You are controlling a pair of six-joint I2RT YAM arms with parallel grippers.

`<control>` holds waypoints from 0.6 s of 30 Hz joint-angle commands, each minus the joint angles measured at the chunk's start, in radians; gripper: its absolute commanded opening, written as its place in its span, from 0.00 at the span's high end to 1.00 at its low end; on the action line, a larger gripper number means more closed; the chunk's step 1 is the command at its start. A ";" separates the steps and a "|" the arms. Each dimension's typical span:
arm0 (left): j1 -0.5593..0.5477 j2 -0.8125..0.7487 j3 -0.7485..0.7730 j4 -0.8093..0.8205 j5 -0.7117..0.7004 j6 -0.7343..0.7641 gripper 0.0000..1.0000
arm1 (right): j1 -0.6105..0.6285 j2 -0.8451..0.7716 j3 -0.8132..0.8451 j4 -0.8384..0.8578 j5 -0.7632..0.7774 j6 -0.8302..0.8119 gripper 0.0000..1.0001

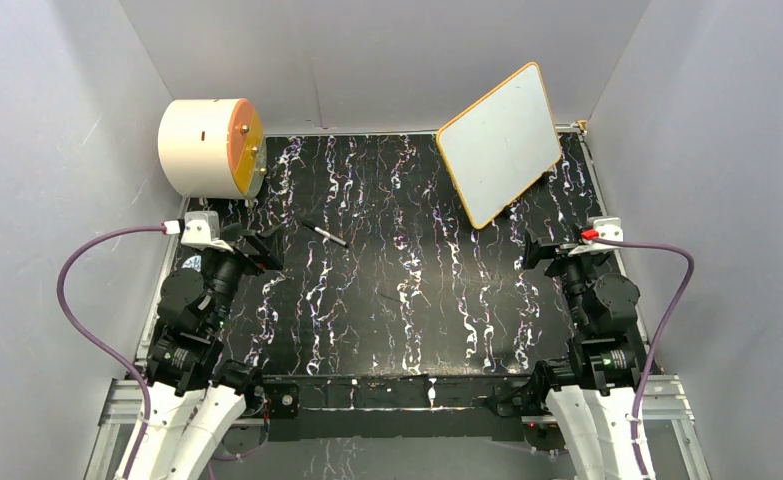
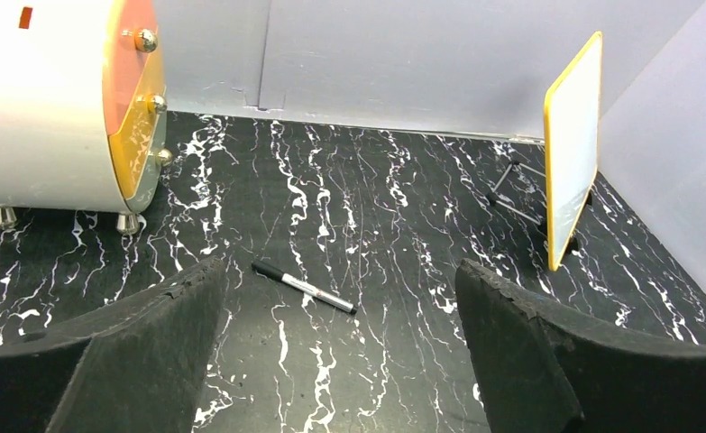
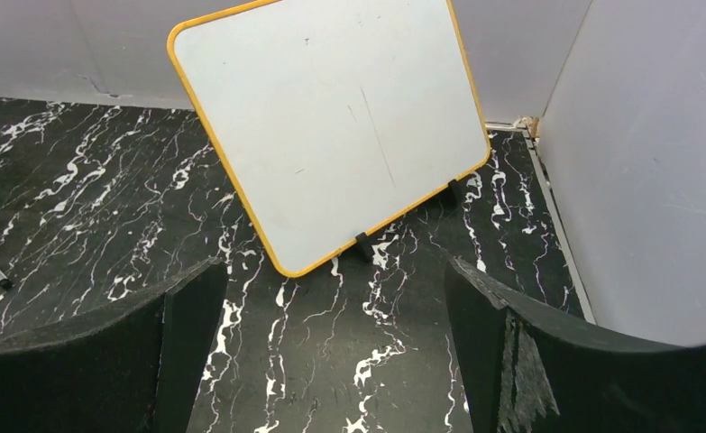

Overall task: Write a sentence on the whiteboard
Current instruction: Move the whiteboard to the center of the board.

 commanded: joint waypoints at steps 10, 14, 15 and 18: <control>0.017 -0.047 -0.020 0.064 0.110 -0.021 0.04 | 0.006 0.151 0.051 0.016 -0.135 0.030 0.01; 0.001 -0.085 -0.024 0.052 0.085 -0.020 0.04 | 0.006 0.312 0.105 -0.002 -0.305 0.037 0.01; -0.006 -0.096 -0.023 0.050 0.079 -0.017 0.04 | 0.006 0.352 0.111 0.017 -0.336 0.044 0.01; -0.038 -0.117 -0.023 0.050 0.064 -0.012 0.04 | 0.006 0.451 0.114 0.074 -0.341 0.048 0.01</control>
